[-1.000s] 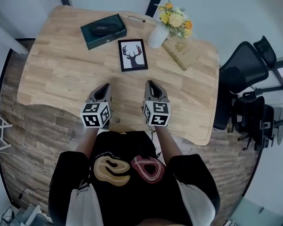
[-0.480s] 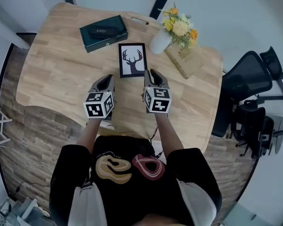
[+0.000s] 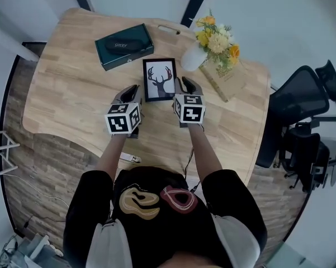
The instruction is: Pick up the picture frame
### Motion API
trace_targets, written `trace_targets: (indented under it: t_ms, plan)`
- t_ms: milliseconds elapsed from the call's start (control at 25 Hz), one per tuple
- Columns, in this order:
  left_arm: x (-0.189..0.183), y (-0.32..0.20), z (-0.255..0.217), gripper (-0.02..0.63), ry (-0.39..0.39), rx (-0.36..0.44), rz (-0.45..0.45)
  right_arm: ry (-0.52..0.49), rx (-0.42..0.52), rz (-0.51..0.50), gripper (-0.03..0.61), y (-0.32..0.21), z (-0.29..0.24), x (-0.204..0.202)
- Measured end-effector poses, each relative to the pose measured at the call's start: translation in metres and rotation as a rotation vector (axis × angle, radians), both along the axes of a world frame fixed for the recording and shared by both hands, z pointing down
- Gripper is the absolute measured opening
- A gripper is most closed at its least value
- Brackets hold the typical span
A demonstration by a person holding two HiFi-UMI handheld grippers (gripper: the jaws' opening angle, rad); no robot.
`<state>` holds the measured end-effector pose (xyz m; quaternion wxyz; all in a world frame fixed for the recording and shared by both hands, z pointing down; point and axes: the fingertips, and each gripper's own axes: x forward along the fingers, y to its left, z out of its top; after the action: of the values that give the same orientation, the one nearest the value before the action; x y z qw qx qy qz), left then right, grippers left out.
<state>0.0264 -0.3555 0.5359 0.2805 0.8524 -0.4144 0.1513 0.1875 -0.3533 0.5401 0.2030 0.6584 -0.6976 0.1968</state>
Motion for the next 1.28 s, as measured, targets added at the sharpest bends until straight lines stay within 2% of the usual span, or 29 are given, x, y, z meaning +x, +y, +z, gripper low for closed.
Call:
trace_targets:
  t_ms: [80, 160, 280, 440, 880, 960, 1280]
  plan:
    - [0.006, -0.005, 0.003, 0.050, 0.018, -0.030, 0.009, -0.012, -0.010, -0.007, 0.084, -0.009, 0.003, 0.002]
    - [0.011, -0.011, 0.008, 0.098, 0.011, -0.046, 0.015, -0.025, -0.012, -0.018, 0.095, -0.019, 0.005, 0.002]
    - [0.014, -0.021, 0.017, 0.101, -0.025, -0.053, 0.006, -0.038, -0.019, -0.022, 0.095, -0.032, 0.011, 0.003]
    - [0.017, -0.035, 0.031, 0.117, -0.052, -0.076, -0.007, -0.068, -0.049, -0.033, 0.140, -0.045, 0.026, 0.003]
    - [0.025, -0.076, 0.069, 0.145, -0.116, -0.133, -0.043, -0.042, -0.162, -0.038, 0.140, -0.071, 0.072, 0.008]
    - [0.028, -0.077, 0.079, 0.163, -0.127, -0.156, -0.038, -0.035, -0.179, -0.038, 0.140, -0.073, 0.080, 0.010]
    - [0.039, -0.084, 0.111, 0.166, -0.154, -0.230, -0.029, -0.035, -0.221, -0.024, 0.140, -0.087, 0.100, 0.018]
